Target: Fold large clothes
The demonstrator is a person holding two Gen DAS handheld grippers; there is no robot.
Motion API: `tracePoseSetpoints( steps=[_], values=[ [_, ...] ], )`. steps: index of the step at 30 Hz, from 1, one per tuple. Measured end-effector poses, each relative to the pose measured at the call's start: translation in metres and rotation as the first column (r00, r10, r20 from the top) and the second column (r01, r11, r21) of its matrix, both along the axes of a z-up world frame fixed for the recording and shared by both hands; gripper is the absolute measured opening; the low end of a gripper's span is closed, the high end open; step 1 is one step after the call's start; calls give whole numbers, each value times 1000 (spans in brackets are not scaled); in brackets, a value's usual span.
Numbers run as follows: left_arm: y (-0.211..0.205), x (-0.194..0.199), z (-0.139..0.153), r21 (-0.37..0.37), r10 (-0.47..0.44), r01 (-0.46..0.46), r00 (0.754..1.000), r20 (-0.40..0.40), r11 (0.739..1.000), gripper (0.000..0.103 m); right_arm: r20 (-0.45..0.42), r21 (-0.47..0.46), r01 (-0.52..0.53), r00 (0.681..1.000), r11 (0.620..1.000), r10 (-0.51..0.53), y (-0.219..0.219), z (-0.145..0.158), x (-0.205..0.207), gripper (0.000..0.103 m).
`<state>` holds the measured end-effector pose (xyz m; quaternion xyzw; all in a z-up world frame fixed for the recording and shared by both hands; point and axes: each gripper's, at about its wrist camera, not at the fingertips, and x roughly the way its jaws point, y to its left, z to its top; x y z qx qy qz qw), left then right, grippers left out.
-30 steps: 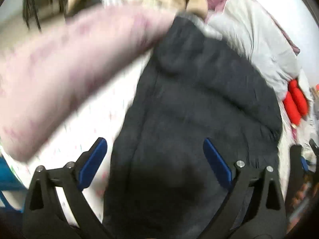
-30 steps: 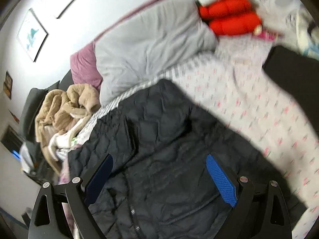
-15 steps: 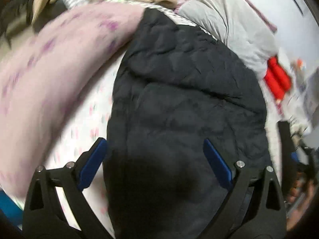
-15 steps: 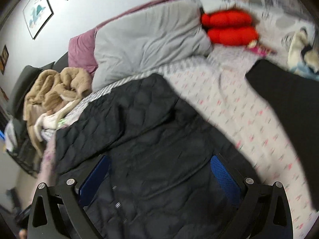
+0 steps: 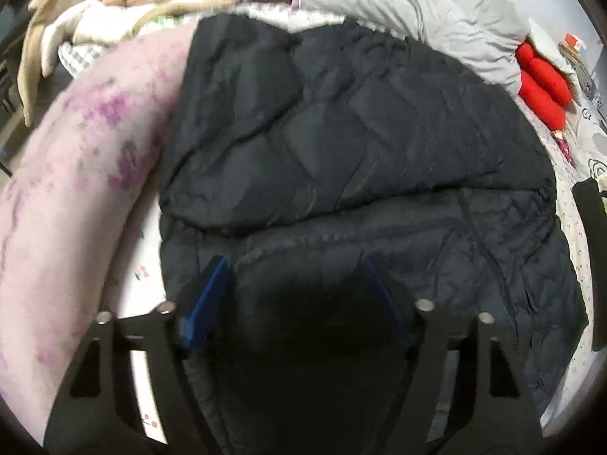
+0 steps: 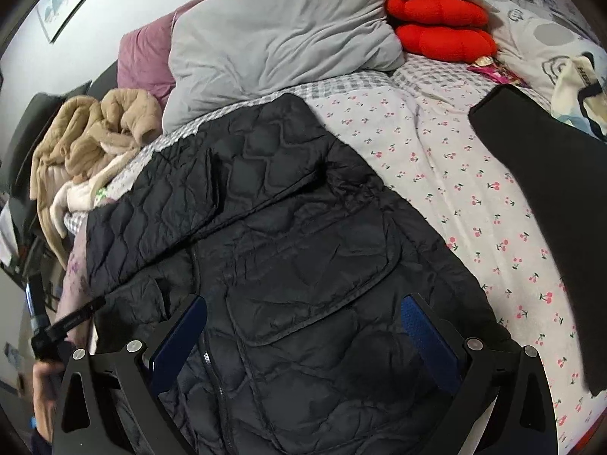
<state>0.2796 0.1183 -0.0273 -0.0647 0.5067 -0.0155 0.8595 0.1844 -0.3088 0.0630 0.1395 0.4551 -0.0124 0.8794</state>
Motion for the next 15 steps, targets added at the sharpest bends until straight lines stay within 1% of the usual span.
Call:
tracePoseSetpoints(
  steps=[1, 3, 4, 5, 6, 7, 8, 10, 12, 14, 15],
  values=[
    [1, 3, -5, -2, 4, -4, 1000, -13, 1000, 62, -3, -5, -3, 1000, 1000, 3, 0, -1, 0, 103],
    [4, 3, -12, -20, 6, -7, 1000, -24, 1000, 48, -2, 1, -10, 1000, 1000, 10, -1, -1, 0, 103],
    [5, 2, -12, -26, 3, -3, 1000, -24, 1000, 43, 0, 8, -12, 1000, 1000, 12, -1, -1, -1, 103],
    [6, 0, -12, -33, -1, 1, 1000, -18, 999, 31, 1, 12, -12, 1000, 1000, 12, -3, -1, -1, 103],
    [7, -1, -11, -43, -5, 5, 1000, -11, 999, 13, 2, 15, -11, 1000, 1000, 11, -3, -1, -1, 103],
    [9, -4, -9, -57, -10, 10, 1000, -7, 998, 7, 2, 18, -10, 1000, 1000, 10, -4, -1, -2, 103],
    [11, -7, -6, -83, -17, 18, 1000, 11, 996, 5, 1, 19, -9, 1000, 1000, 9, -4, -1, -2, 103],
    [16, -18, 3, -105, -22, 28, 998, 62, 994, 5, -4, 18, -7, 1000, 1000, 7, -5, -2, -2, 103],
    [17, -28, 9, -133, -44, 57, 994, 95, 989, 4, -6, 18, -3, 1000, 1000, 3, -7, -2, -3, 103],
    [15, -38, 14, -160, -83, 97, 992, 93, 982, 4, -8, 22, 3, 1000, 1000, -3, -10, -2, -4, 103],
    [13, -45, 15, -168, -116, 130, 989, 88, 977, 4, -12, 25, 7, 1000, 1000, -7, -11, -2, -4, 103]
  ],
)
